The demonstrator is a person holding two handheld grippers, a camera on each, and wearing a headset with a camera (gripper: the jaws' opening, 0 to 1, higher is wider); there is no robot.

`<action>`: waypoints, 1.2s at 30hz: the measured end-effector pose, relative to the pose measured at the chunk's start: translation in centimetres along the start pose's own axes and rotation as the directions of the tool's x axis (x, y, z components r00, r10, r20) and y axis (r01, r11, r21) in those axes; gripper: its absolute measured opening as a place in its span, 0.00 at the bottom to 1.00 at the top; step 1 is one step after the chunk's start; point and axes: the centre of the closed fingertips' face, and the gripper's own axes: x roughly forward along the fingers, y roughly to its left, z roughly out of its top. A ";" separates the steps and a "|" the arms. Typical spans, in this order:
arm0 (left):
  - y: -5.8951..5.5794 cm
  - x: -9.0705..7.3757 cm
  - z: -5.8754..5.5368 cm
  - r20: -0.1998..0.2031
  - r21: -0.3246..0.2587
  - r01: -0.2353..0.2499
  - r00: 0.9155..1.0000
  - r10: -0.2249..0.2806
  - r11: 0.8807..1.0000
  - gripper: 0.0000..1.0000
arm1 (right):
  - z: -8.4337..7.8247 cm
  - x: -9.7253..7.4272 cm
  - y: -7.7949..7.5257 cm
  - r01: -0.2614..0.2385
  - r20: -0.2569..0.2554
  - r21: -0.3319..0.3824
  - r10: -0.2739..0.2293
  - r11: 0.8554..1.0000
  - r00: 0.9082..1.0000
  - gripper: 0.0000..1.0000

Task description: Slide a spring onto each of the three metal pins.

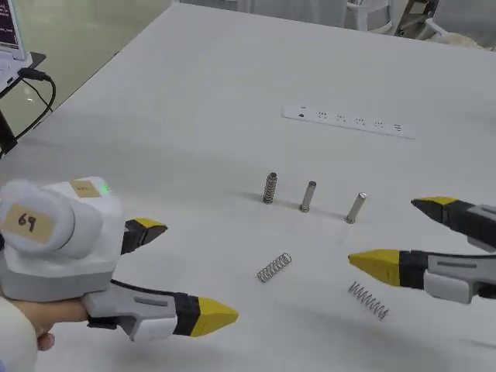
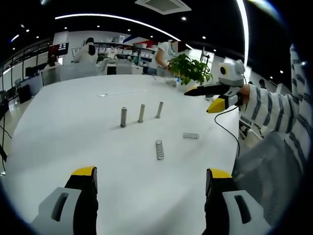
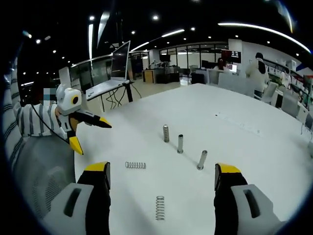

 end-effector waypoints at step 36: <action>1.6 1.4 -1.4 -0.051 -0.004 -0.072 0.996 0.072 0.997 0.83 | -4.9 -2.1 1.7 0.057 -0.010 0.133 -0.056 0.990 0.998 1.00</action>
